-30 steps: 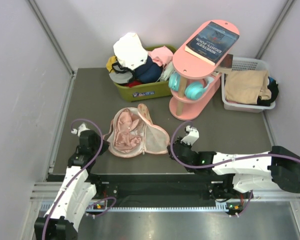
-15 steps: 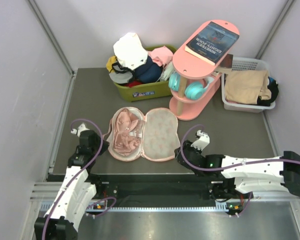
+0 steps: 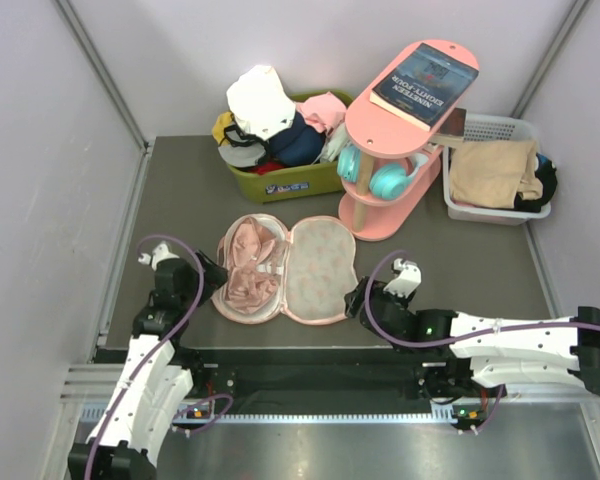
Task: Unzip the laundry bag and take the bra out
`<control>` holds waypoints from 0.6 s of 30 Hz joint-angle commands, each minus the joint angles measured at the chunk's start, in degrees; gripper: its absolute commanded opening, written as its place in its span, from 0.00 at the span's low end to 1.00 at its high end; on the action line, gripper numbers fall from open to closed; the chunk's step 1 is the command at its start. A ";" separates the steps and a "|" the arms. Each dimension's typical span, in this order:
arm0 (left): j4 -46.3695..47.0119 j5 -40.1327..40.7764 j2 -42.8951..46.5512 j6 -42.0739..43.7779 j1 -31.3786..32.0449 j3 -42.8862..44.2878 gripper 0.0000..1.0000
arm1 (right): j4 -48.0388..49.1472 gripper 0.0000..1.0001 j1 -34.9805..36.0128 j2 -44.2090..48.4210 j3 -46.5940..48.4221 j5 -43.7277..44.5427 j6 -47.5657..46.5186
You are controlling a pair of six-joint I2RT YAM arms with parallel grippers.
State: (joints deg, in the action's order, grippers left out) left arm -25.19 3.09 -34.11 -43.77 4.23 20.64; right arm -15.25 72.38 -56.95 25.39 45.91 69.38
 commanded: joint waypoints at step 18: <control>16.83 -13.99 -20.46 10.90 2.53 7.74 0.78 | 8.39 0.87 0.57 -1.59 0.80 0.85 -7.69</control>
State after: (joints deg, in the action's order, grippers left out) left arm -16.56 -7.35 -51.75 -34.09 5.72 26.98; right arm -9.21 72.38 -57.98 25.39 46.02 62.54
